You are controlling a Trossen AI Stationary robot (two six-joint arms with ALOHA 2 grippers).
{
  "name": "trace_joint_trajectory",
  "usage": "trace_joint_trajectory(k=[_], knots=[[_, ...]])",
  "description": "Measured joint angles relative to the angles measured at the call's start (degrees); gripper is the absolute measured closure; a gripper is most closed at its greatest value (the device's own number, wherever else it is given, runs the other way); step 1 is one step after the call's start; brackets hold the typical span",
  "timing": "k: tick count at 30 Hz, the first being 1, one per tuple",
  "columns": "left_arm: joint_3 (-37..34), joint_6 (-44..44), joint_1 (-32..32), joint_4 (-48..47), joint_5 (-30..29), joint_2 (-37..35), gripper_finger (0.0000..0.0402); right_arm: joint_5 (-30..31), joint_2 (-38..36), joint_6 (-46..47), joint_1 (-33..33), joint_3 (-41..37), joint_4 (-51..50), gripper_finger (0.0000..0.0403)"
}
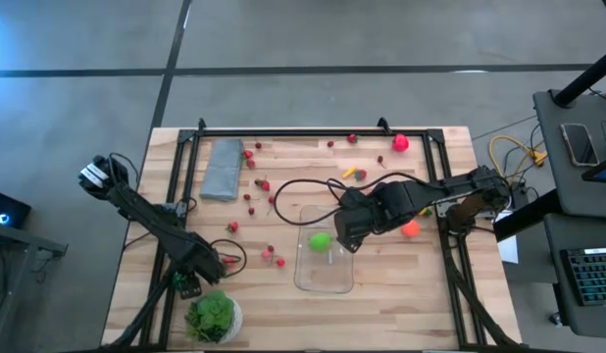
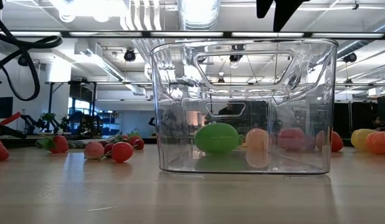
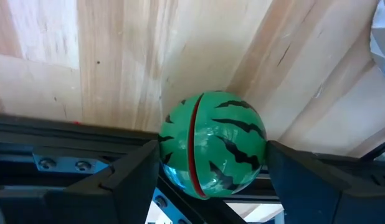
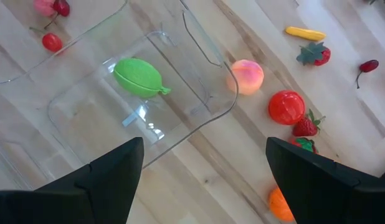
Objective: Pick and placing Produce into tupperware
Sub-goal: Put the watermelon into the transparent bin
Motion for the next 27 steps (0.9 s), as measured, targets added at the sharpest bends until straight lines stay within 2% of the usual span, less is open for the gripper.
trace_joint_trajectory(k=[10, 18, 27], knots=[[-1.2, 5.9, 0.0, 0.8, -0.7, 2.9, 0.0133, 0.0, 0.0, -0.7, 0.0, 0.0, -0.1, 0.0074], [-0.6, 6.3, 0.0, 0.3, -1.6, 3.9, 0.0134, 0.0, 0.0, -1.5, 0.0, 0.0, -0.3, 0.0074], [2.3, 7.3, 2.2, -2.7, -11.3, 3.5, 0.0135, 0.1, 0.0, -2.2, 0.0, 0.0, -0.8, 0.0074]])
